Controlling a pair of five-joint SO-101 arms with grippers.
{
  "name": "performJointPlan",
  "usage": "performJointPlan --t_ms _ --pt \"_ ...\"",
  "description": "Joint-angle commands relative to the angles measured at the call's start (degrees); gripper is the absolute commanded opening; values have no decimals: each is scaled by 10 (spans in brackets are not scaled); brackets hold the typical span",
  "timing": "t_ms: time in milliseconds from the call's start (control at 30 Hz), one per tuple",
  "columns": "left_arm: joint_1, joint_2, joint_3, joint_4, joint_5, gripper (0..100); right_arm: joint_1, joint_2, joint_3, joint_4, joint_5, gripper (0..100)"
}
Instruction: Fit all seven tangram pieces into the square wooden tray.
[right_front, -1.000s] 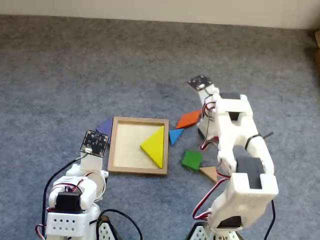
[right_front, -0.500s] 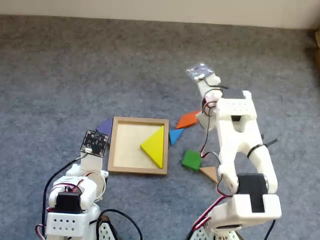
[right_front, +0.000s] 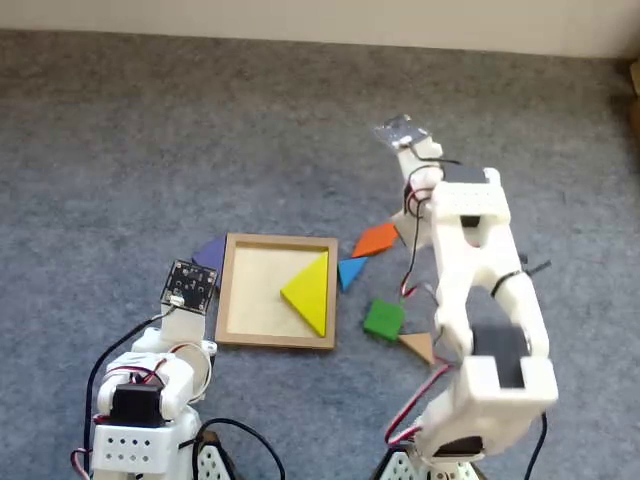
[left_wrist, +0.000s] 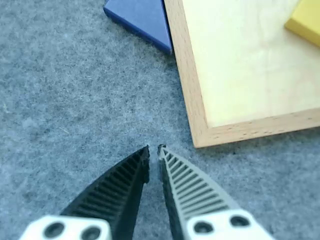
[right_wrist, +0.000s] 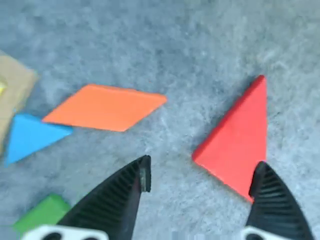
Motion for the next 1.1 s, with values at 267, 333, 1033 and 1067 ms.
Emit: performJointPlan --t_ms 267,333,1033,1067 --pt "-6 -23 12 0 0 51 40 152 -234 94 -6 317" --pt "-6 -23 12 0 0 51 47 178 -265 107 -5 317" --pt "-6 -23 12 0 0 51 76 340 -451 232 40 317" --pt "-6 -23 12 0 0 51 76 341 -451 236 40 317"
